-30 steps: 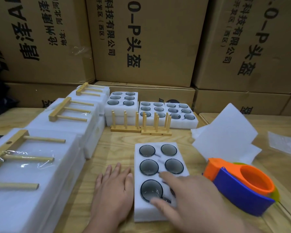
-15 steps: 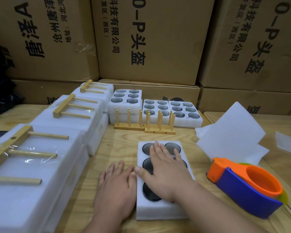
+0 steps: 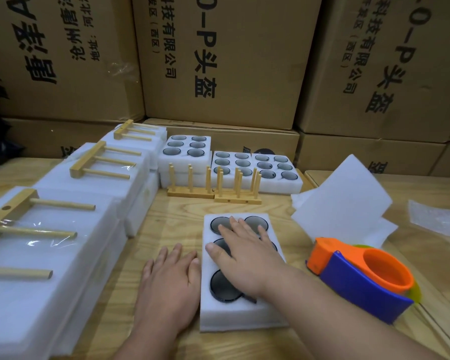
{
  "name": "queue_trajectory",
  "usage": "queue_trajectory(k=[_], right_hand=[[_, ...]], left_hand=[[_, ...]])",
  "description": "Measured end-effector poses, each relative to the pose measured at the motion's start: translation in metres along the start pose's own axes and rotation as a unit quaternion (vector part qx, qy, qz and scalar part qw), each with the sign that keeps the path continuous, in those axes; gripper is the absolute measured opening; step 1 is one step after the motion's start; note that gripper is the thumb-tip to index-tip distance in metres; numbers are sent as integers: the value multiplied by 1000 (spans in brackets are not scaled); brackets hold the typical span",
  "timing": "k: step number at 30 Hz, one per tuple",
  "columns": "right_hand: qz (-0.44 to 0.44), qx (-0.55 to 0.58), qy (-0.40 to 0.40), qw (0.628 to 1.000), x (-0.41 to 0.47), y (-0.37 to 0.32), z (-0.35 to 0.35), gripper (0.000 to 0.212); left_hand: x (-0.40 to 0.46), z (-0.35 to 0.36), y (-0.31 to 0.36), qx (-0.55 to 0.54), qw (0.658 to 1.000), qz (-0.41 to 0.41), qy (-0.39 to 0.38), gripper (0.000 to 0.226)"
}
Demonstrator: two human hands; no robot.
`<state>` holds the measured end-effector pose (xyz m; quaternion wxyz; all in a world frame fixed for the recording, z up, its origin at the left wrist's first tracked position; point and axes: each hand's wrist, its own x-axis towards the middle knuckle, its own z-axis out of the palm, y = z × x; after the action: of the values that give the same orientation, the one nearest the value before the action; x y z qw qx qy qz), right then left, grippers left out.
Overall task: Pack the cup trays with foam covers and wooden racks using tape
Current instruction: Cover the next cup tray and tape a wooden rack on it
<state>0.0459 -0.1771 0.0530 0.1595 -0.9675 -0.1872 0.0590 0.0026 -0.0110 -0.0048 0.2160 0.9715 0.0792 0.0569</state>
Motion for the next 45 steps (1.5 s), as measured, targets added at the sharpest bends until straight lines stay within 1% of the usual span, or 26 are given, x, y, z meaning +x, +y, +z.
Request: queue_trajectory(k=[2, 4, 5, 7, 8, 11, 13, 15, 17, 22, 24, 27, 28, 30, 32, 33, 36, 38, 39, 41, 45], right_hand=[[-4, 41, 30, 999, 0, 5, -19, 59], [-9, 11, 96, 995, 3, 16, -48, 40], [-3, -20, 122, 992, 5, 23, -65, 38], [27, -109, 145, 983, 10, 39, -104, 49], [48, -167, 139, 975, 13, 48, -123, 55], [116, -317, 49, 940, 20, 80, -167, 69], [153, -356, -1, 922, 22, 100, -183, 80], [160, -373, -26, 914, 23, 114, -189, 81], [151, -380, -37, 912, 23, 122, -190, 72], [111, -400, -15, 910, 20, 129, -189, 60], [95, -413, -14, 906, 18, 130, -191, 49], [106, -438, -16, 893, 15, 127, -202, 38], [117, -441, 3, 890, 13, 125, -207, 37], [131, -434, 67, 889, 12, 122, -215, 38], [123, -413, 109, 896, 12, 123, -214, 42], [116, -402, 105, 902, 12, 124, -209, 46], [113, -376, 24, 919, 13, 122, -187, 67], [108, -369, -5, 923, 15, 122, -178, 76], [97, -370, -11, 924, 17, 123, -176, 75], [84, -383, -34, 919, 20, 126, -173, 64], [95, -420, -78, 899, 22, 128, -178, 45]], left_hand=[[0, 0, -1, 0, 1000, 0, 3, 61], [0, 0, -1, 1, 1000, 0, 4, 60], [0, 0, -1, 1, 1000, 0, 3, 60], [0, 0, -1, 2, 1000, 0, 2, 59], [0, 0, -1, 4, 1000, 0, 3, 58], [0, -1, 0, 3, 1000, -1, 5, 57], [0, -1, 0, 2, 1000, -1, 5, 58], [0, -1, 0, 1, 1000, -2, 4, 58], [1, -1, -1, 1, 1000, -2, 3, 58], [0, 0, 0, 0, 1000, -3, 6, 58], [0, 0, 0, -2, 1000, -4, 6, 59], [0, 0, -1, -2, 1000, -3, 5, 61], [0, 0, -1, -3, 1000, -2, 5, 61], [0, 0, 0, -2, 1000, -2, 8, 61], [0, 0, 0, -2, 1000, -3, 7, 59], [0, 0, 0, -1, 1000, -4, 5, 59], [0, 0, 0, 3, 1000, -6, 1, 58], [0, -1, 0, 5, 1000, -6, 2, 57], [0, -1, 0, 5, 1000, -6, 3, 57], [-1, -1, 1, 4, 1000, -6, 4, 56], [-1, -2, 1, 3, 1000, -4, 2, 56]])
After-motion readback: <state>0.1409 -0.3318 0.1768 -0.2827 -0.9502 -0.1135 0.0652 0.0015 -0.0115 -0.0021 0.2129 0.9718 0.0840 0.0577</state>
